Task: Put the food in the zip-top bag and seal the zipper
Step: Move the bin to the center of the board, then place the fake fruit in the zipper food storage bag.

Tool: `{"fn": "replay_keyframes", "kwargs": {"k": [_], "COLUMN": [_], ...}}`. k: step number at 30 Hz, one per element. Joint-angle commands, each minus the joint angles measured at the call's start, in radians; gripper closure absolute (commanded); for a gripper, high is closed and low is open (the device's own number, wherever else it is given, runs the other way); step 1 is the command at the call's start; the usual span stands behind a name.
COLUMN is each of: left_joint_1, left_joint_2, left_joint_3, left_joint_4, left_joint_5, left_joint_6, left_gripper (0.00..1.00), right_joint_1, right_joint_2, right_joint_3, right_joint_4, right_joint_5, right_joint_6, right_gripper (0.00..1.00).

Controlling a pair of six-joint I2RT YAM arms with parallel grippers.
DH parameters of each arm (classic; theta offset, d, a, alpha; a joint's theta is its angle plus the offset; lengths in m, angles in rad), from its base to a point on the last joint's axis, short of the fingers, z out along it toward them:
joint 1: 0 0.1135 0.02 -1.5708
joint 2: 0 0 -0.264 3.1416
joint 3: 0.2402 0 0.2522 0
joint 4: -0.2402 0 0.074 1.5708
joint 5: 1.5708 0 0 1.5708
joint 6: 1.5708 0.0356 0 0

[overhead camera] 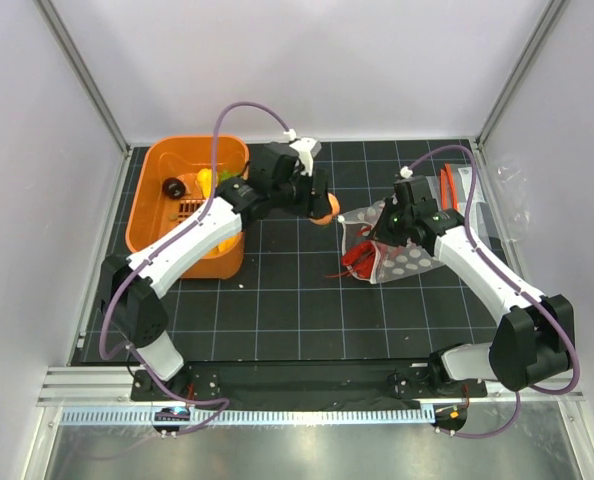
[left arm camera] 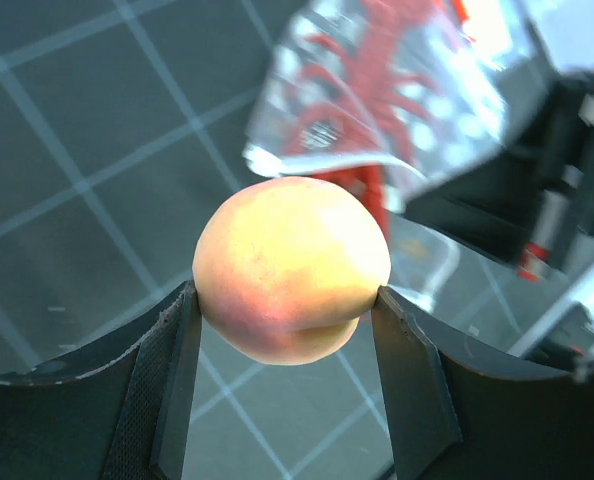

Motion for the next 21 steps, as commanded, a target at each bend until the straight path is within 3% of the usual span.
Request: {"fn": "replay_keyframes", "kwargs": {"k": [1,13,21], "left_joint_1": [-0.017,-0.056,-0.065], "left_joint_2": [0.012,0.049,0.218], "left_joint_3": [-0.026,-0.196,-0.120], "left_joint_4": [0.071,0.263,0.344], "left_joint_5": [0.115,0.225,0.291], "left_joint_6": [-0.061,-0.205,-0.275], "left_gripper": [0.99,0.99,0.99], "right_joint_1": [-0.001,-0.001,-0.001], "right_joint_2": [-0.023,0.047,0.055], "right_joint_3": [0.057,0.148,0.146], "right_joint_4": [0.009,-0.036,-0.034], "right_joint_5": [0.014,0.056,0.057], "right_joint_6": [0.034,0.103,0.119], "right_gripper": [0.99,0.99,0.99]}}
